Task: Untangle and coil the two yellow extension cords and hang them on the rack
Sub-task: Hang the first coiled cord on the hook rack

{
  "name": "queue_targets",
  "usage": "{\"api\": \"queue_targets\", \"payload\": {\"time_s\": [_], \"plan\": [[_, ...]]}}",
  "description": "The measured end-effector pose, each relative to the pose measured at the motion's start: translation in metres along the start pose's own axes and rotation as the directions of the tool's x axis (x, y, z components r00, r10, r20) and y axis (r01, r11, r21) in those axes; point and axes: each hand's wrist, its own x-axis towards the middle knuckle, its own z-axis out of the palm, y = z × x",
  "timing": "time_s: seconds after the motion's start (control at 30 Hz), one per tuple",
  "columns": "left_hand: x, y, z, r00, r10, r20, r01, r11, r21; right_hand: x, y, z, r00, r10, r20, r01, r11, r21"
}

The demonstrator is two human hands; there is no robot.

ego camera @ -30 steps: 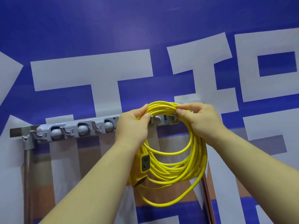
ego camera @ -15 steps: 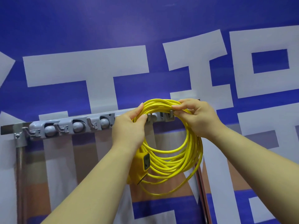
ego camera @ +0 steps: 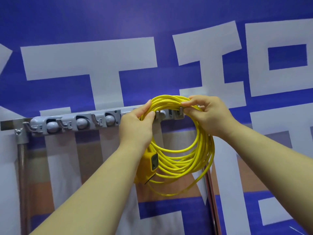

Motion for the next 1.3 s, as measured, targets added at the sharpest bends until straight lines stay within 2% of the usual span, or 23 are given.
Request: {"api": "queue_targets", "payload": {"time_s": [0.13,0.27,0.43,0.57,0.67,0.77,1.13,1.3], "plan": [[-0.011,-0.003,0.002,0.999,-0.013,-0.040,0.013,1.000,0.001,0.000,0.000,0.000,1.000,-0.002,-0.002,0.002,1.000,-0.014],[-0.008,0.003,-0.001,1.000,-0.005,0.005,0.005,0.999,0.043,-0.009,0.002,0.012,0.996,0.041,-0.075,-0.037,0.998,0.052],[-0.011,0.021,-0.006,0.997,-0.025,0.075,0.005,0.969,0.245,-0.026,-0.016,0.017,0.989,0.124,-0.082,-0.118,0.990,0.082],[-0.014,0.036,-0.013,0.982,-0.040,0.184,-0.048,0.892,0.450,-0.024,-0.041,-0.001,0.974,0.225,0.035,-0.225,0.974,-0.005],[-0.017,0.044,-0.019,0.968,-0.021,0.249,-0.136,0.791,0.597,-0.022,-0.057,-0.012,0.962,0.253,0.108,-0.245,0.966,-0.081],[-0.017,0.049,-0.023,0.964,-0.030,0.263,-0.162,0.720,0.675,-0.025,-0.066,-0.014,0.958,0.260,0.120,-0.237,0.956,-0.173],[-0.021,0.050,-0.038,0.965,-0.002,0.263,-0.197,0.657,0.728,-0.031,-0.074,-0.010,0.967,0.239,0.087,-0.212,0.947,-0.243],[-0.035,0.051,-0.054,0.959,0.035,0.280,-0.225,0.692,0.686,-0.039,-0.071,-0.011,0.974,0.217,0.069,-0.189,0.940,-0.285]]}}
